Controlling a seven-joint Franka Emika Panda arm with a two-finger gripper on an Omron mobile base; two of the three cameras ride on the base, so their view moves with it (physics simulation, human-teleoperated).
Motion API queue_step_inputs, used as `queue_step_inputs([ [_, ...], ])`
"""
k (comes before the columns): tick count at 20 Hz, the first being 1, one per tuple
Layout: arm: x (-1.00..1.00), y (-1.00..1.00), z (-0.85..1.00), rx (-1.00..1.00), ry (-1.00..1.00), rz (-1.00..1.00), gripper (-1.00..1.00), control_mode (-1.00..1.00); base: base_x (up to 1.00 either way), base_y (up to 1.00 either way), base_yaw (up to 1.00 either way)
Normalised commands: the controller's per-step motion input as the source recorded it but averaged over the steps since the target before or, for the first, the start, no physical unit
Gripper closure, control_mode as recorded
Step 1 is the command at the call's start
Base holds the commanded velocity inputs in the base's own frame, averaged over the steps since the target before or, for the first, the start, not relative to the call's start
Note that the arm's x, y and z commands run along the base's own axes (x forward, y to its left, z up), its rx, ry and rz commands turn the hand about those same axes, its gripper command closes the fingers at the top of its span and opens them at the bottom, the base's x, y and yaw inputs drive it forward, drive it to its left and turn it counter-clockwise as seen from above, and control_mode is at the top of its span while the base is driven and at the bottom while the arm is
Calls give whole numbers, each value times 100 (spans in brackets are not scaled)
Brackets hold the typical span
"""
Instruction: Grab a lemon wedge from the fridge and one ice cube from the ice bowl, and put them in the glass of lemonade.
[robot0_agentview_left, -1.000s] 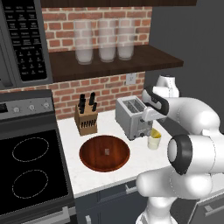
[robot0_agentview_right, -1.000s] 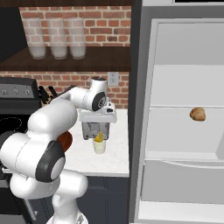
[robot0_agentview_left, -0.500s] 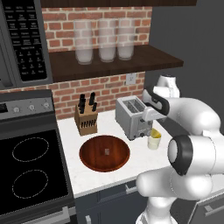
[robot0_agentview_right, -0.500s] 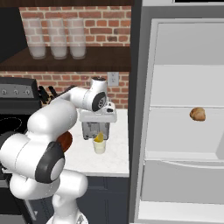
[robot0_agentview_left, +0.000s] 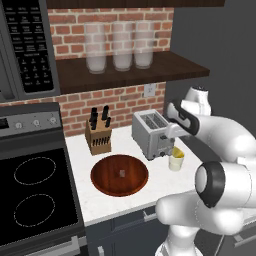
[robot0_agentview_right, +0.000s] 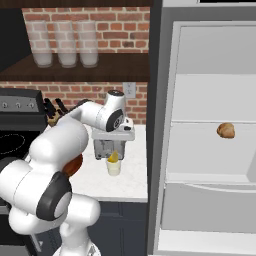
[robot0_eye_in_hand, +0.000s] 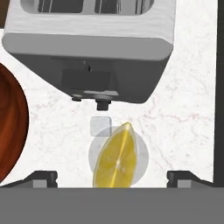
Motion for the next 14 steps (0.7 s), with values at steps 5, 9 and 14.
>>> queue_step_inputs([
  [5, -26, 0, 0, 1, -7, 0, -100, -100, 0, 0, 0],
  [9, -11, 0, 0, 0, -1, 0, -100, -100, 0, 0, 0],
  [14, -4, 0, 0, 2, -2, 0, -100, -100, 0, 0, 0],
])
